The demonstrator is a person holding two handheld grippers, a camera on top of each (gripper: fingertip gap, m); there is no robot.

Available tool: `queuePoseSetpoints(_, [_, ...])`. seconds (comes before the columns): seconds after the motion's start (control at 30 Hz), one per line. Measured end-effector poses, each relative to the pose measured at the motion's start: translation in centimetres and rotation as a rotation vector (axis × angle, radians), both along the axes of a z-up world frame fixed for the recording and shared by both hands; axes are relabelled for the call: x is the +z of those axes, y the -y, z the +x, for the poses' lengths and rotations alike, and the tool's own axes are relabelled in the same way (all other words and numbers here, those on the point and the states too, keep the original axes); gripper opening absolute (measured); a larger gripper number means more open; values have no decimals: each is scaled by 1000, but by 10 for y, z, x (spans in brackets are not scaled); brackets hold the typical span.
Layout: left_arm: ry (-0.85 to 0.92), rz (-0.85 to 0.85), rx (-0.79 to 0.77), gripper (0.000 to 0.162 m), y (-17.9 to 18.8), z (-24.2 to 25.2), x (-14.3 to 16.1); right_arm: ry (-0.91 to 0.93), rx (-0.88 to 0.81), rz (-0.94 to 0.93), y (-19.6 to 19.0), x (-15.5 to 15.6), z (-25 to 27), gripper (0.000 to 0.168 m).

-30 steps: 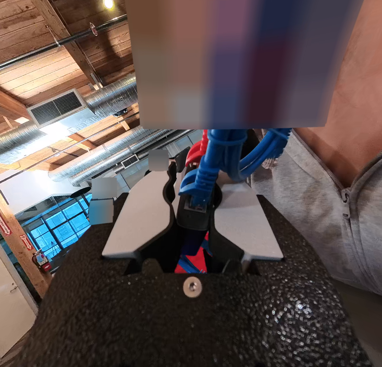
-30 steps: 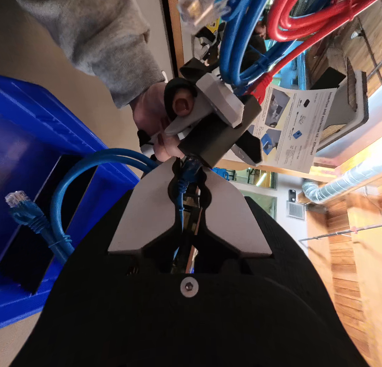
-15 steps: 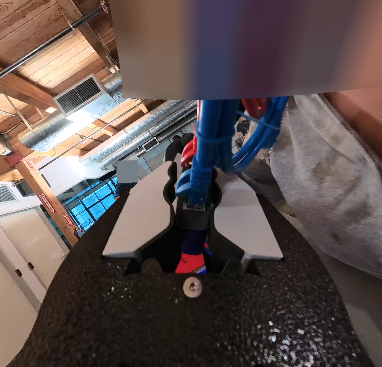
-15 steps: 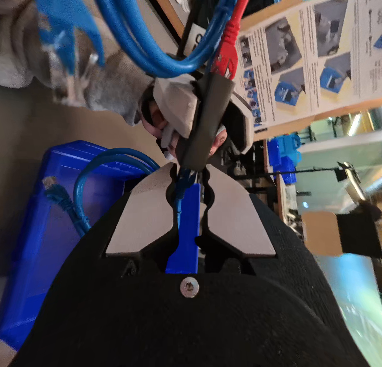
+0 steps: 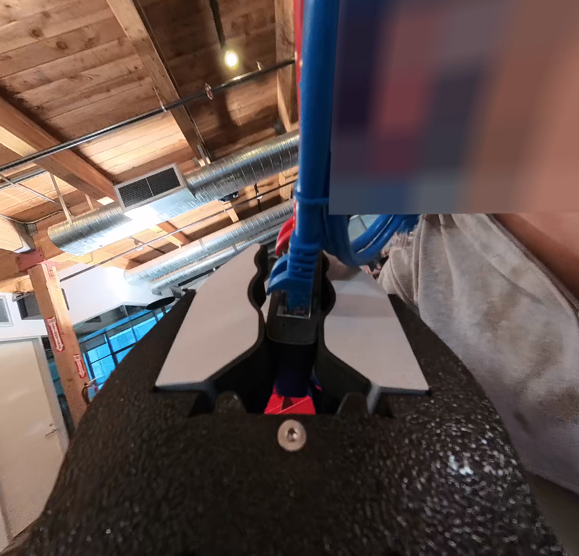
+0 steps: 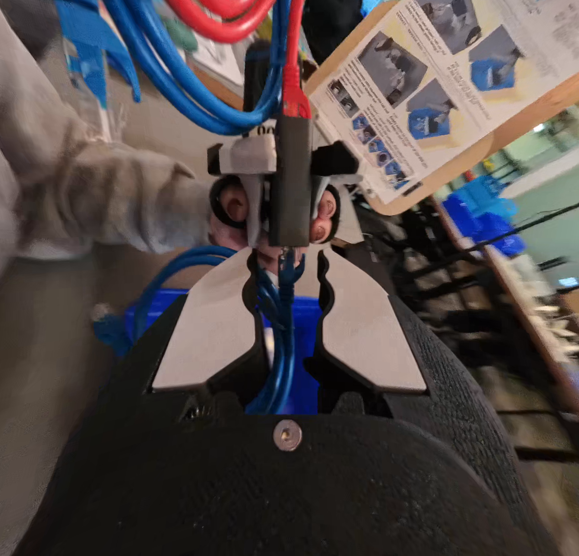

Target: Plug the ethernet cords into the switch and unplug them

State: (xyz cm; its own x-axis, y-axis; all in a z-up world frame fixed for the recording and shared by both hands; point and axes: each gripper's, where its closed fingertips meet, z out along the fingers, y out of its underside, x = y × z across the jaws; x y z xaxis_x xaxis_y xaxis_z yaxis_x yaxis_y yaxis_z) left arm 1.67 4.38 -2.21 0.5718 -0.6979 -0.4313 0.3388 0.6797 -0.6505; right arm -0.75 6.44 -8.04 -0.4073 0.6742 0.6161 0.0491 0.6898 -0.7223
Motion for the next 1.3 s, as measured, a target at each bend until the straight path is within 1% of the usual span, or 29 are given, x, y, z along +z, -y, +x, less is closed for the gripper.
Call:
queuePoseSetpoints(0.07, [21, -8, -19, 30, -2, -2, -1, 44, 16, -120, 3, -2, 0, 37])
queuePoseSetpoints(0.13, [30, -10, -13, 30, -4, -2, -2, 83, 2, -164, 2, -8, -2, 37])
queuePoseSetpoints(0.2, [20, -13, -17, 30, -5, 1, -3, 119, -33, -162, -1, -16, -5, 37])
queuePoseSetpoints(0.33, [0, -11, -19, 30, -5, 5, -4, 158, -45, -140, 1, -23, -8, 36])
queuePoseSetpoints(0.5, [-22, 2, -25, 31, 0, 9, -3, 197, -16, -103, 6, -24, -3, 24])
queuePoseSetpoints(0.53, [-29, -4, -46, 31, 2, 11, -2, 204, 0, -96, 8, -24, -1, 23])
queuePoseSetpoints(0.57, [-29, -13, -76, 30, 5, 12, -1, 203, -5, -78, 6, -23, 0, 12])
queuePoseSetpoints(0.63, [-25, -8, -58, 30, 4, 13, 0, 166, -6, -23, 1, -19, -2, 12])
queuePoseSetpoints(0.73, [-23, -3, -37, 30, 3, 12, 1, 158, -25, -41, -1, -18, -4, 11])
queuePoseSetpoints(0.8, [-16, -7, -25, 30, 2, 12, 1, 135, -64, 26, -6, -18, -5, 11])
queuePoseSetpoints(0.9, [-26, -10, 6, 30, 5, 18, 6, 63, -77, 140, -7, -14, -4, 11])
queuePoseSetpoints(1.0, [-46, 18, -15, 30, 19, 28, 9, -13, -42, 278, 3, -7, 4, 12])
queuePoseSetpoints(1.07, [-87, 3, -24, 30, 19, 29, 1, -21, -17, 397, 3, -12, 5, 13])
queuePoseSetpoints(1.17, [-82, -27, -68, 30, 16, 26, -10, -22, 45, 564, 0, -22, 4, 14])
queuePoseSetpoints(1.3, [-110, -27, -90, 30, 18, 26, -11, -69, 59, 698, -1, -21, 3, 15])
